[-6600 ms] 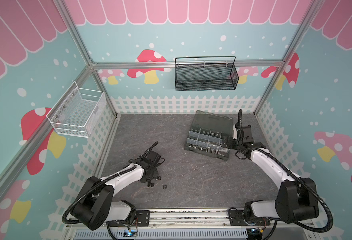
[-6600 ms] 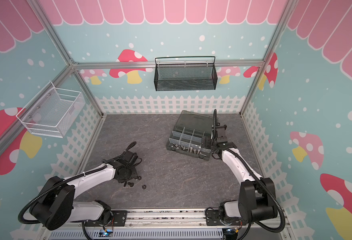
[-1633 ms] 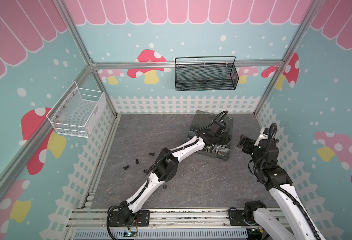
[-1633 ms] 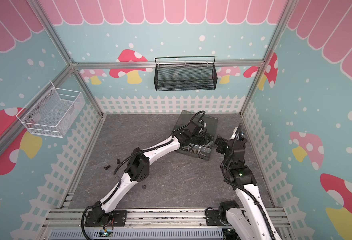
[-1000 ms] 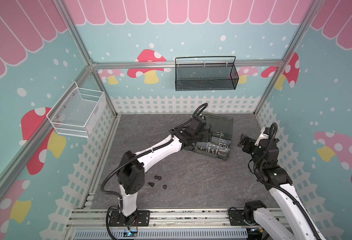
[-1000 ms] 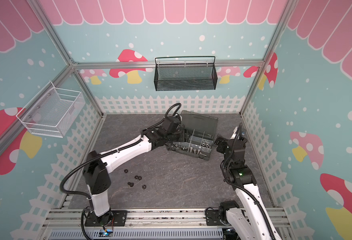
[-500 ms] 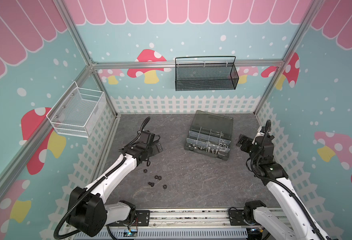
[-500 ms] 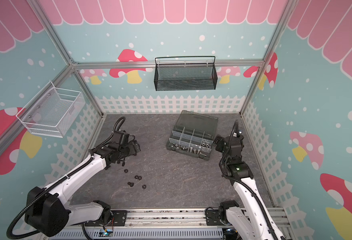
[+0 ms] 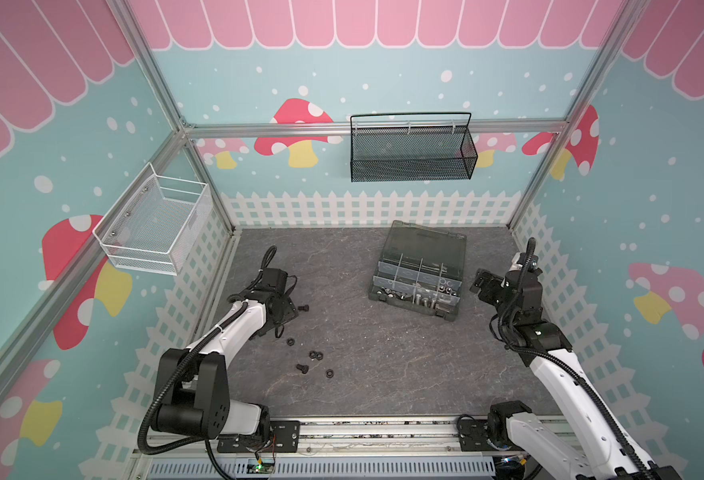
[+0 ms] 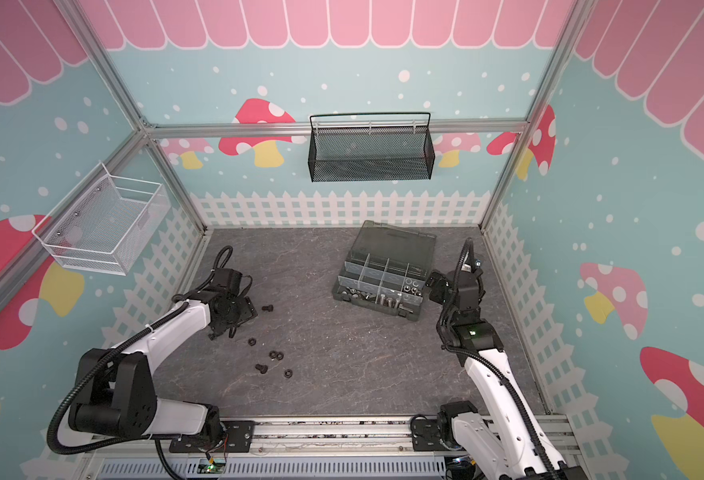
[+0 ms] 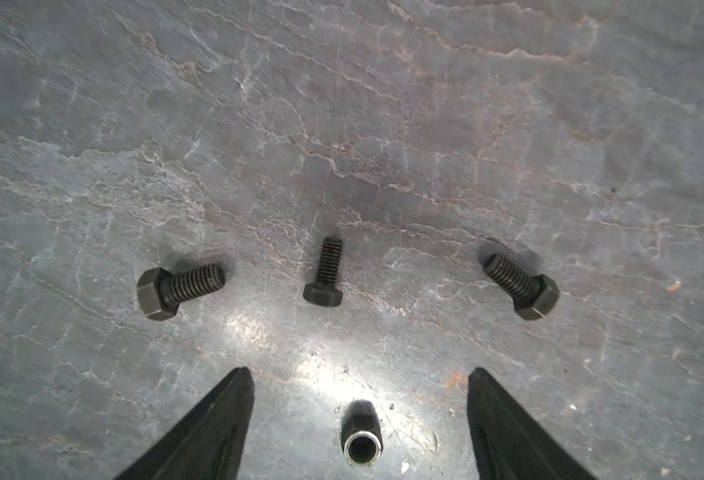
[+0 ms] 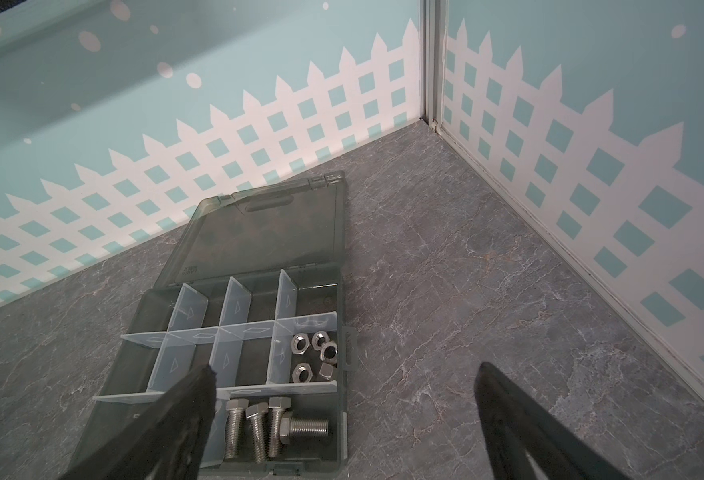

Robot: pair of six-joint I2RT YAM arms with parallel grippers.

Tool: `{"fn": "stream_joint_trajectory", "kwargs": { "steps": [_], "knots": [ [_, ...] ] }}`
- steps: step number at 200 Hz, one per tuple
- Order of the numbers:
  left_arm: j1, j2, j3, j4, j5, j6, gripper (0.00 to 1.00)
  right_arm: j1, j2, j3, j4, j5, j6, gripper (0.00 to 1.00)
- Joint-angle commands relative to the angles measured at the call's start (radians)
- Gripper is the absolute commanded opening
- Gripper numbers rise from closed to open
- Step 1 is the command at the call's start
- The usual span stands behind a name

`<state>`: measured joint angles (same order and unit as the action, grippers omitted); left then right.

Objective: Sort the screws and nuts into containers
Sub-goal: 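Move the left gripper back over the black hex bolts on the table, then lower the left gripper and close it on a black hex bolt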

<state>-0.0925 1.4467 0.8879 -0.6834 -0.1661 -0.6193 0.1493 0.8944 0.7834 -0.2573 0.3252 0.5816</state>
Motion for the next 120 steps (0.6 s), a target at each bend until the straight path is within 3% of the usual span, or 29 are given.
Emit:
{"fn": "stream_joint_trajectory", "kwargs": {
  "steps": [1, 81, 120],
  "knots": [
    [0.026, 0.046, 0.045, 0.008, 0.042, 0.037, 0.76, -0.005, -0.006, 0.021, 0.025, 0.018, 0.015, 0.98],
    [0.079, 0.187, 0.089, -0.033, 0.034, 0.085, 0.56, -0.005, 0.067, 0.042, 0.036, -0.002, -0.025, 0.98],
    [0.098, 0.234, 0.101, -0.027, 0.023, 0.100, 0.54, -0.005, 0.095, 0.045, 0.047, 0.011, -0.039, 0.98]
  ]
}}
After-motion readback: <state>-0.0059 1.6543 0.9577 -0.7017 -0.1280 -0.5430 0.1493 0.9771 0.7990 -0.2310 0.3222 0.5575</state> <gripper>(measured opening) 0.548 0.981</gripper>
